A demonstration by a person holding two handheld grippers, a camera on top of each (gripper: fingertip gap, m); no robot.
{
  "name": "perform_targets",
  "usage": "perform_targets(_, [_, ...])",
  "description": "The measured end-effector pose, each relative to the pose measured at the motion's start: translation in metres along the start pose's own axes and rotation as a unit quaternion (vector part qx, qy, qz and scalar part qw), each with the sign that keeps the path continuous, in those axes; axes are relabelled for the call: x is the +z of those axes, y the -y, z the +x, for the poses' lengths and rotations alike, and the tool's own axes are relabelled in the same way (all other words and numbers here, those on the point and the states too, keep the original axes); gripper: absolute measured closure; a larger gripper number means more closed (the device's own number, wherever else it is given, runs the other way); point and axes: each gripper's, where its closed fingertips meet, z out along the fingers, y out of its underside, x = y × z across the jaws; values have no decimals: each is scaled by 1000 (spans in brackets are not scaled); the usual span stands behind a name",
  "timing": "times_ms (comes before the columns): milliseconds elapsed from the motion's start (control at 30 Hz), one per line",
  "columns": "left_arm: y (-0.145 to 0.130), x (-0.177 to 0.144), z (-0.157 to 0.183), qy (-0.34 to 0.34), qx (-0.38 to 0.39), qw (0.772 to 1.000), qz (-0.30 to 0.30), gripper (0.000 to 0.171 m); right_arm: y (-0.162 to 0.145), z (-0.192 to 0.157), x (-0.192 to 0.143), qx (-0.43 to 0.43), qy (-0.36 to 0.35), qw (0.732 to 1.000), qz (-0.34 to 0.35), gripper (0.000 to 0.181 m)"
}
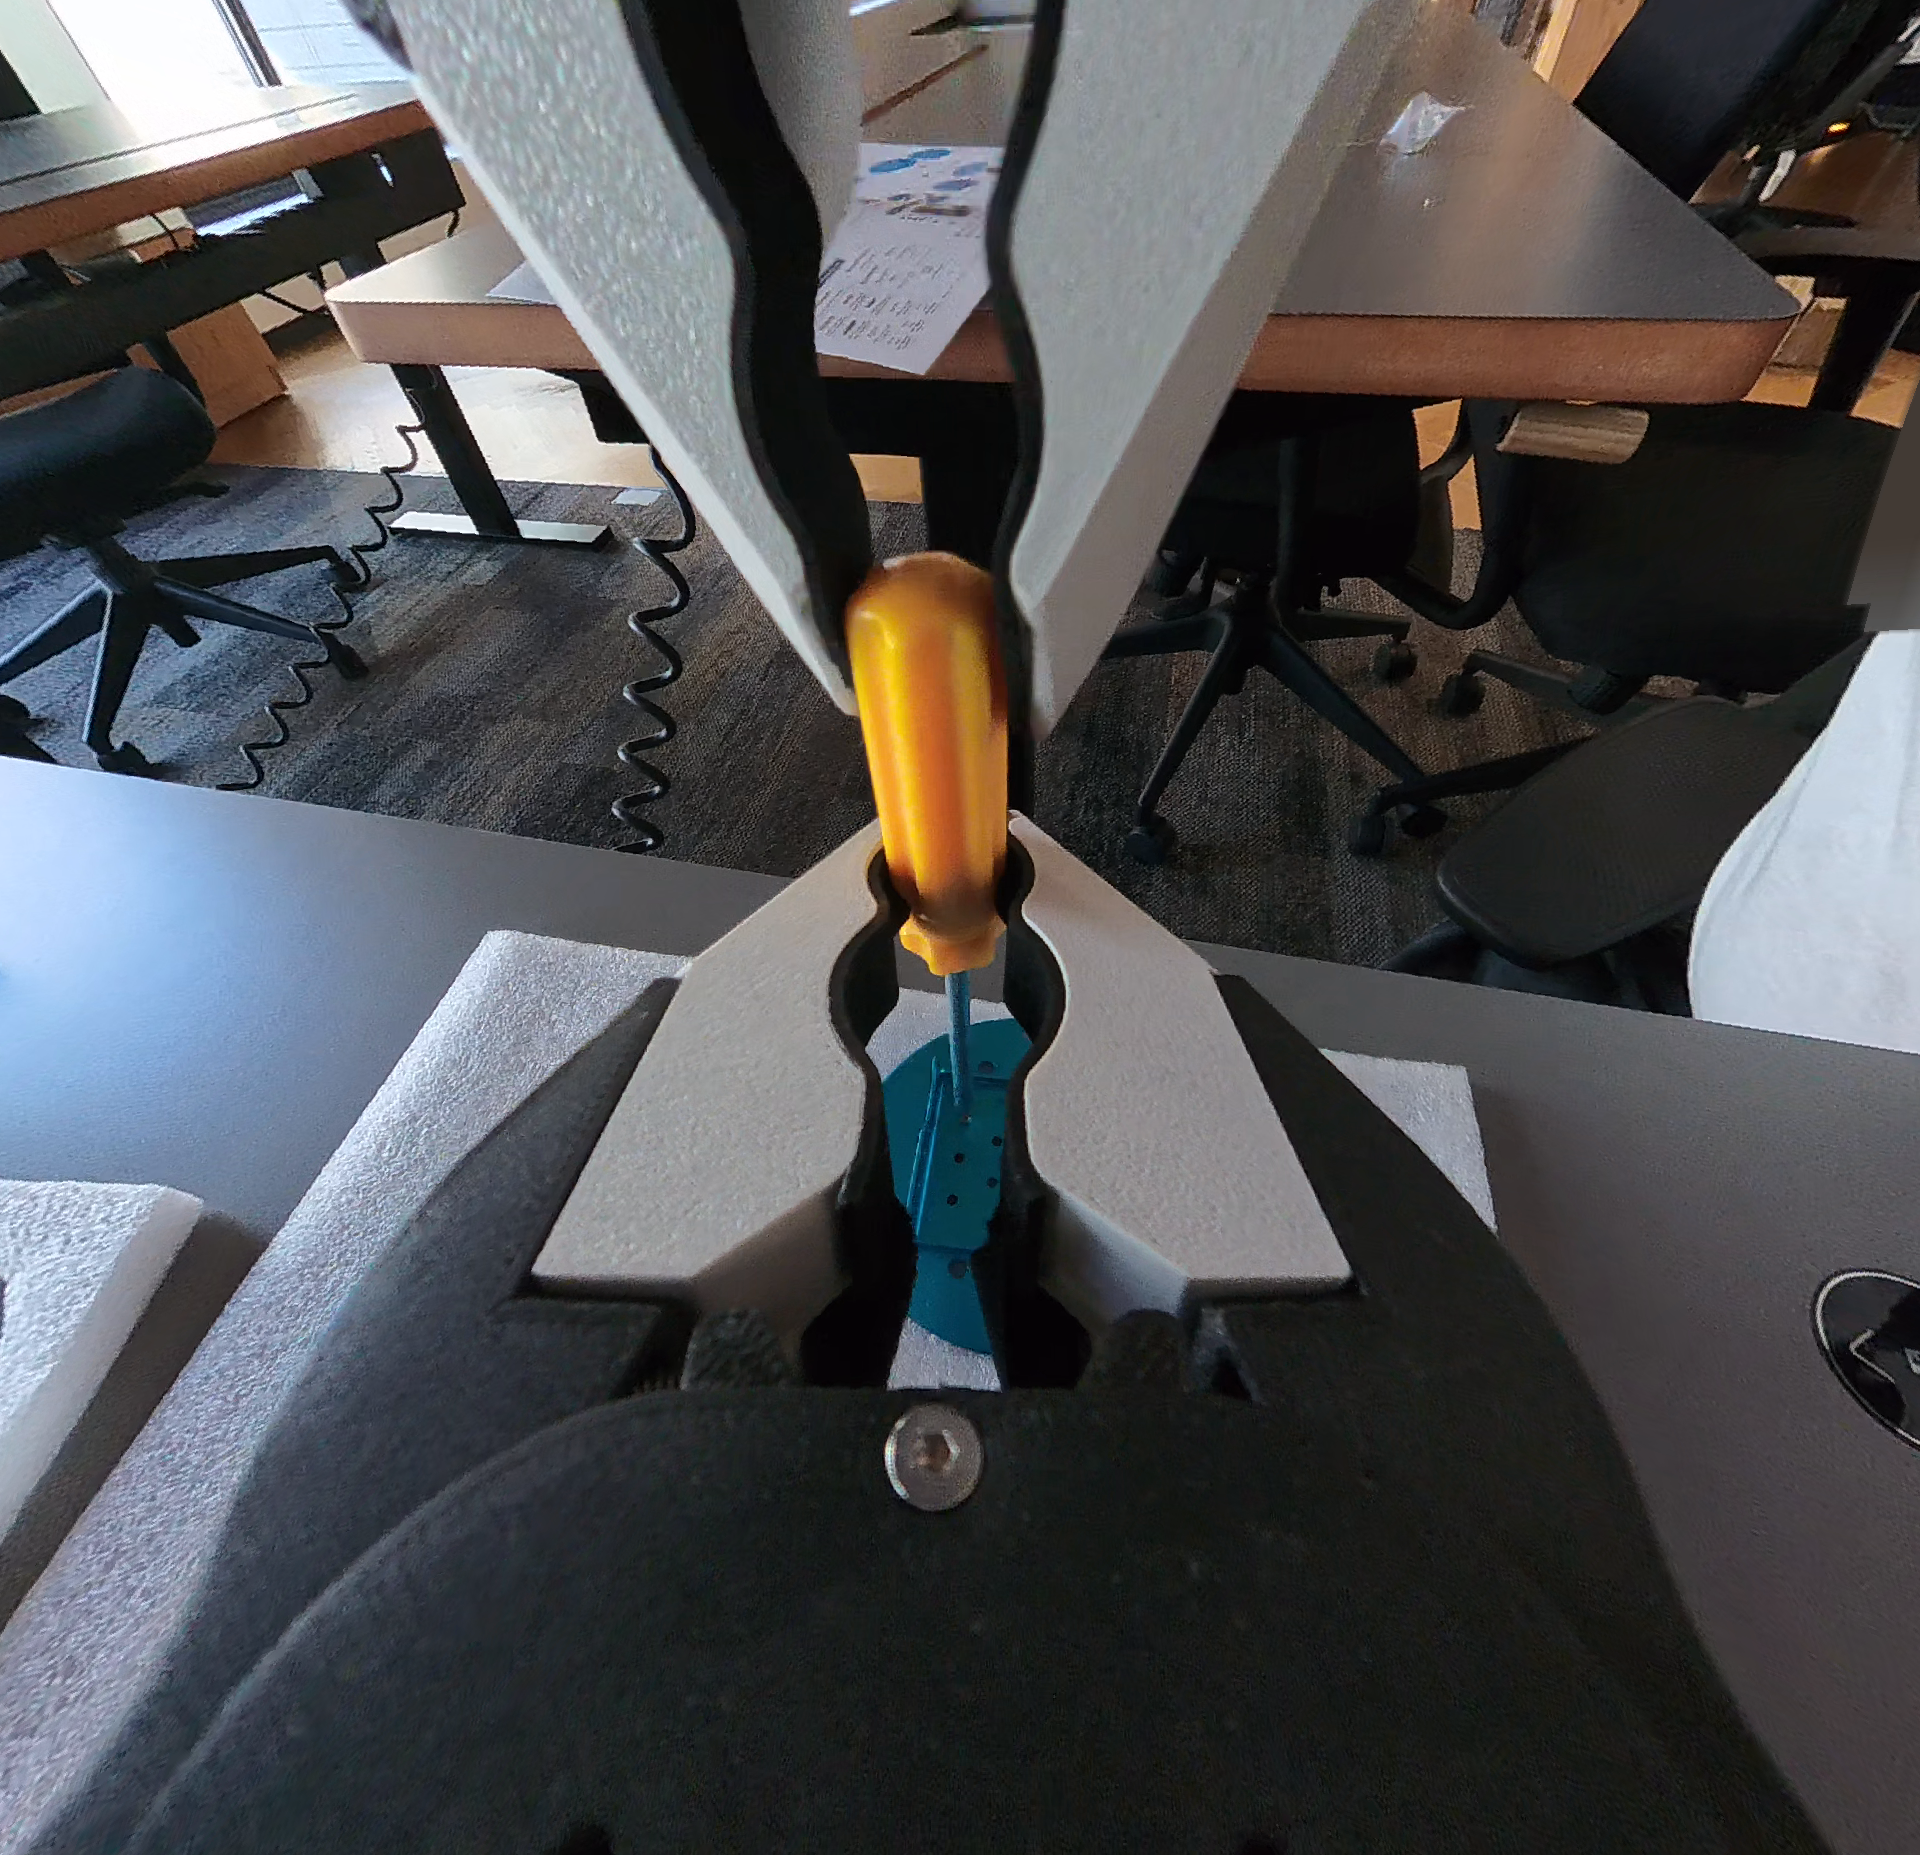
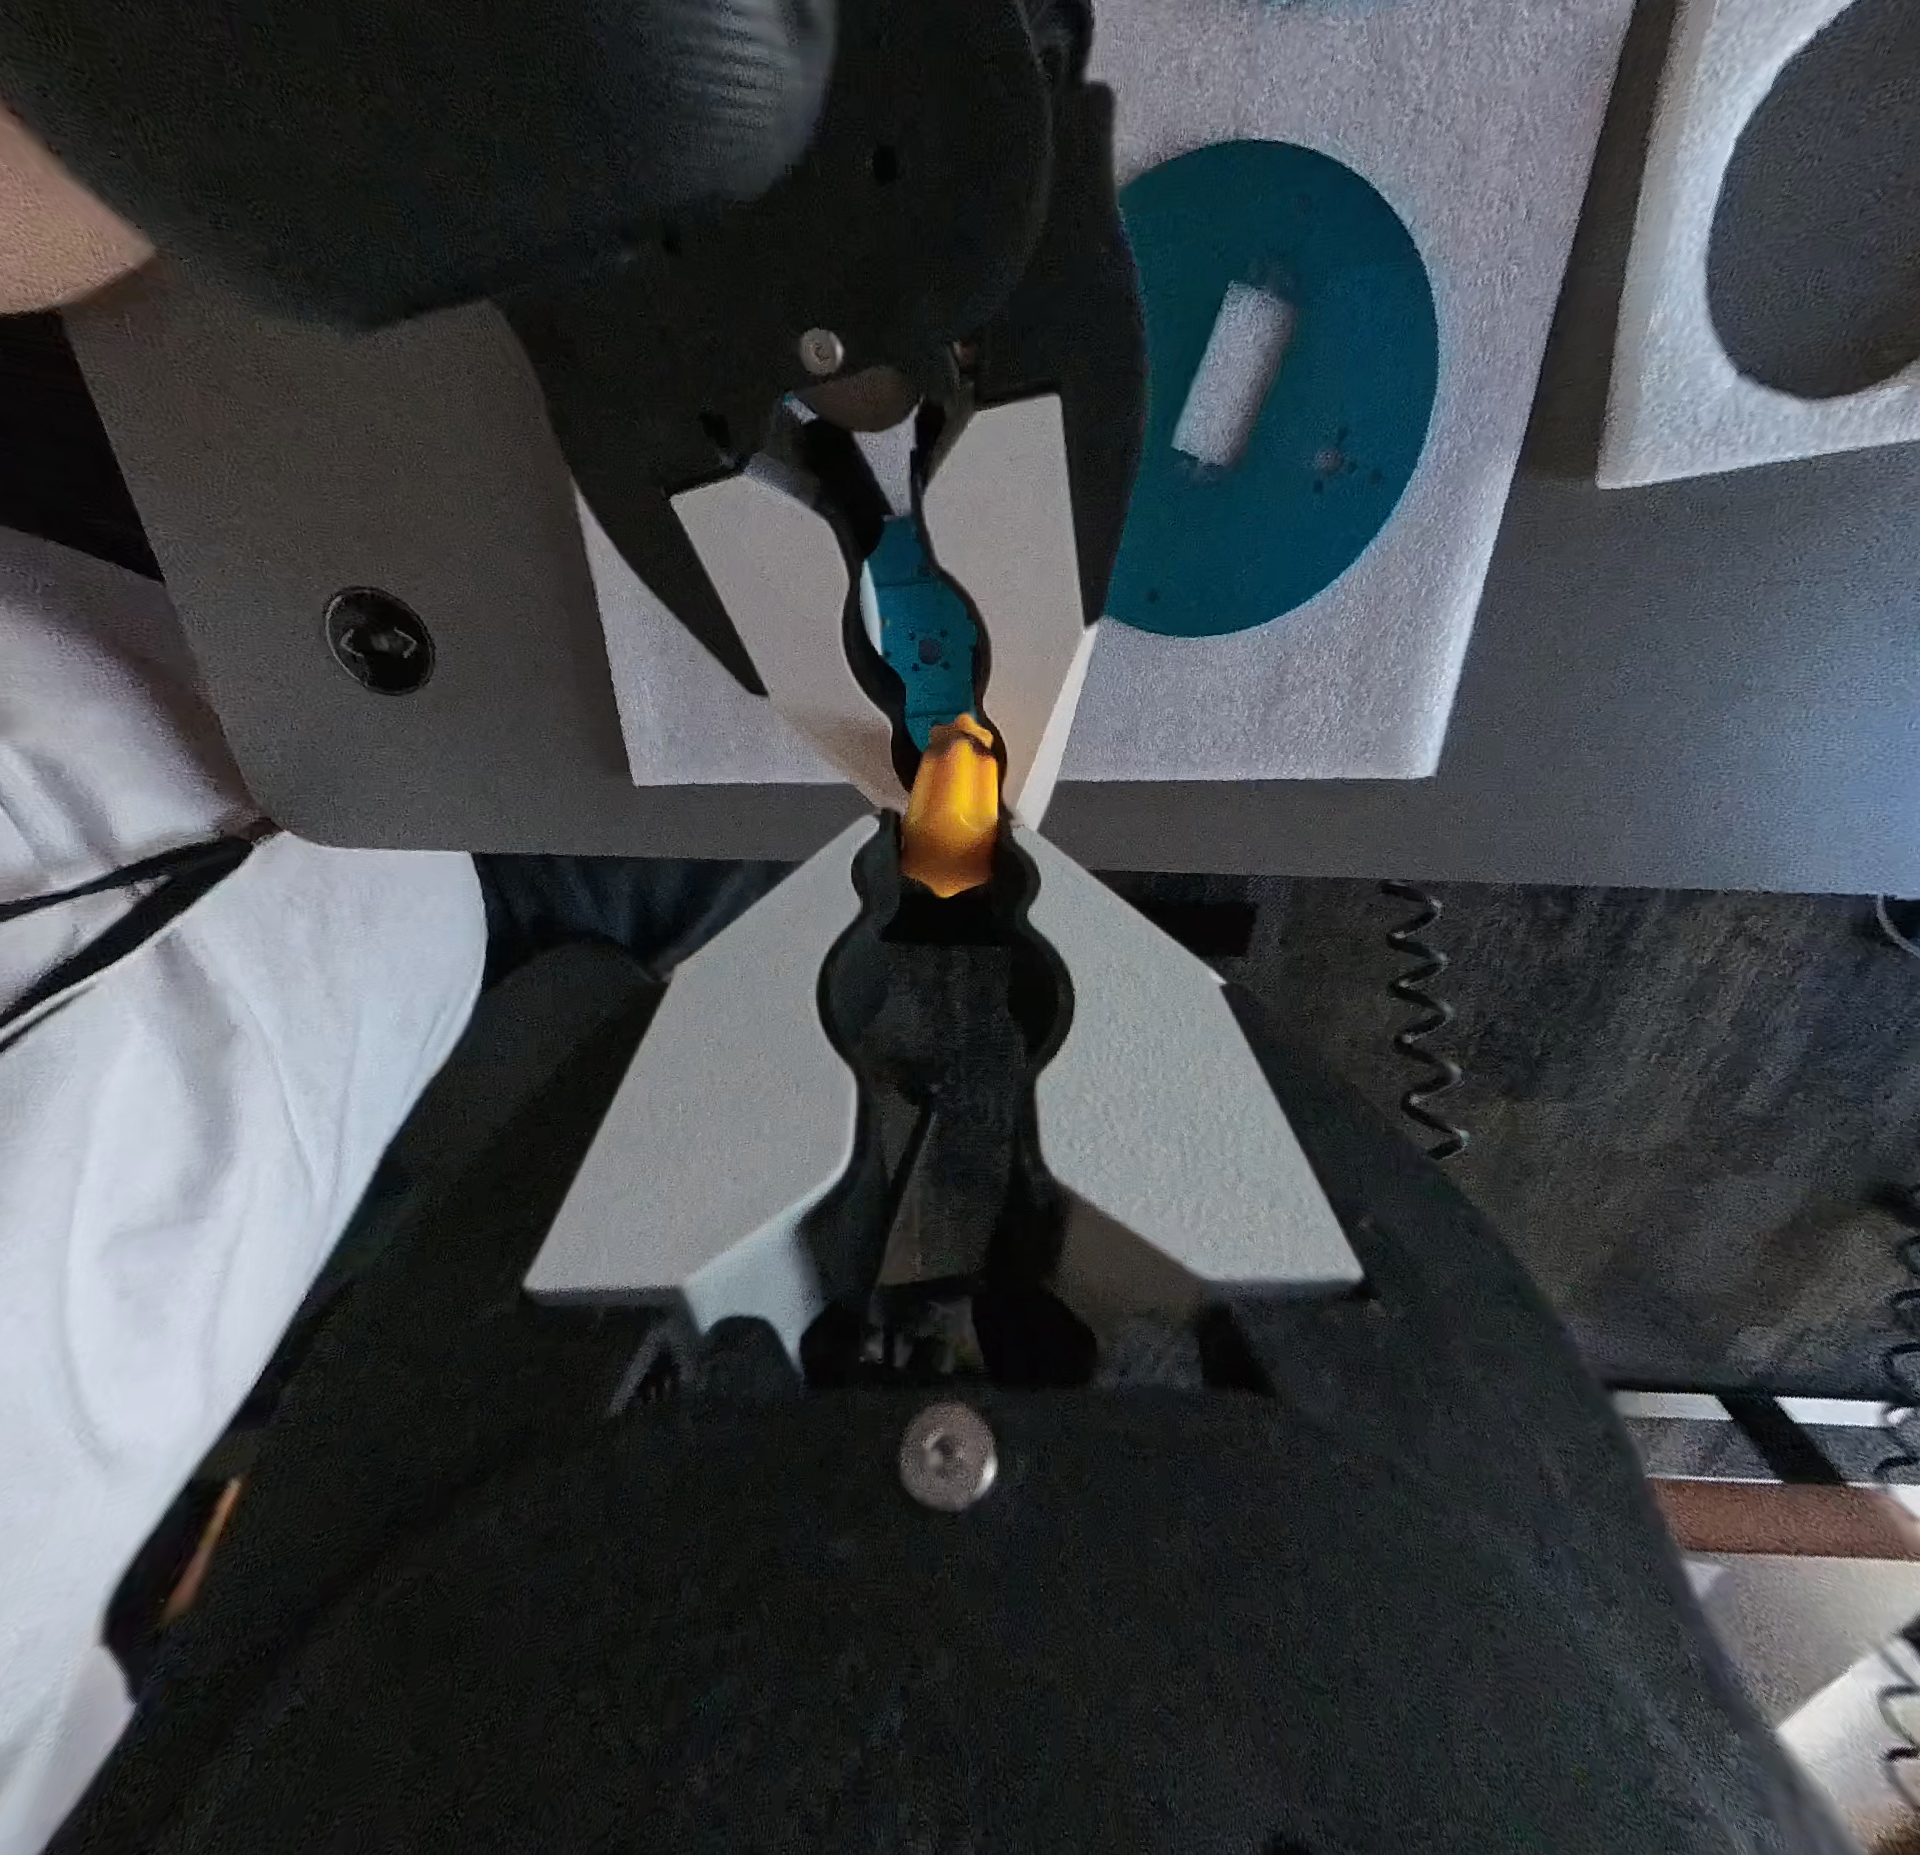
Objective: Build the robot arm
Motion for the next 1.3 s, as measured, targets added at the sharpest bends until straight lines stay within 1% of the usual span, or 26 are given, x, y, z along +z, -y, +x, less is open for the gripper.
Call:
perform_targets(33, [0, -1, 0, -1, 2, 1000, 0, 159, 0, 0, 0, -41, -9, 999, -4, 162])
perform_targets(100, [0, -1, 0, -2, 2, 1000, 0, 159, 2, 3, -2, -134, -45, 990, 3, 149])
perform_targets(167, [0, -1, 1, -3, 3, 1000, 0, 159, 2, 4, -3, -206, -75, 976, 4, 161])
perform_targets(200, [-1, -1, 1, -4, 3, 1000, -1, 159, 2, 3, -3, -223, -82, 971, 5, 163])
perform_targets(233, [-1, -1, 1, -5, 4, 1000, -1, 159, 2, 2, -3, -227, -86, 970, 5, 164])
perform_targets(300, [0, 0, 2, -3, 5, 1000, -1, 159, -1, 2, -3, -183, -74, 980, -8, 164])
perform_targets(367, [0, 2, 1, 1, 1, 1000, -3, 162, -1, 1, -2, -100, -49, 994, -7, 164])
perform_targets(433, [0, 3, 1, 2, 0, 1000, -3, 163, -1, -1, 0, 14, -10, 1000, -2, 164])
perform_targets(467, [0, 3, 1, 0, 0, 1000, -3, 163, -1, -2, 0, 33, 2, 999, -1, 163])
perform_targets(500, [0, 3, 1, -1, 0, 1000, -2, 164, 0, -2, 0, 20, 1, 1000, 0, 164])
perform_targets(567, [0, 3, 2, -3, 4, 1000, -3, 164, -2, -2, 0, -60, -11, 998, -9, 165])
perform_targets(633, [0, 3, 3, -5, 6, 1000, -5, 163, 2, 3, -1, -162, -56, 985, 3, 153])
perform_targets(700, [0, 4, 4, -6, 8, 1000, -5, 164, 4, 1, -2, -230, -76, 970, 9, 156])
perform_targets(733, [0, 3, 4, -7, 8, 1000, -5, 163, 2, -2, -1, -245, -73, 967, 6, 163])
perform_targets(800, [0, 3, 4, -6, 9, 1000, -5, 163, 2, -3, 0, -224, -69, 972, 2, 164])
perform_targets(900, [0, 4, 2, -1, 2, 1000, -8, 162, -1, -3, 1, -71, -20, 997, -6, 164])
perform_targets(933, [-1, 4, 0, 3, -1, 1000, -8, 162, -1, -1, 1, -10, -7, 1000, -3, 164])
perform_targets(967, [0, 4, 0, 1, -2, 1000, -7, 162, -2, -2, 1, 23, 7, 1000, -3, 164])
perform_targets(1000, [0, 5, 1, -1, -1, 1000, -6, 162, -3, -3, 1, 22, 14, 1000, -4, 164])
perform_targets(1033, [0, 5, 2, -1, 2, 1000, -6, 162, -3, -4, 1, -4, 15, 1000, -7, 164])
perform_targets(1067, [0, 5, 3, -2, 5, 1000, -7, 162, -2, -4, 1, -50, 9, 999, -8, 163])
perform_targets(1100, [0, 6, 4, -3, 8, 1000, -8, 162, 1, -2, 0, -101, -8, 995, 1, 155])
perform_targets(1167, [0, 6, 4, -3, 8, 1000, -9, 162, 3, -1, -1, -193, -40, 980, 10, 156])
perform_targets(1200, [0, 6, 4, -3, 7, 1000, -8, 162, 5, -2, -1, -220, -50, 974, 13, 158])
perform_targets(1267, [0, 5, 4, -5, 5, 1000, -8, 162, 5, -4, 0, -227, -57, 972, 12, 163])
perform_targets(1300, [0, 6, 4, -5, 4, 1000, -8, 162, 3, -5, 0, -193, -50, 980, 4, 163])
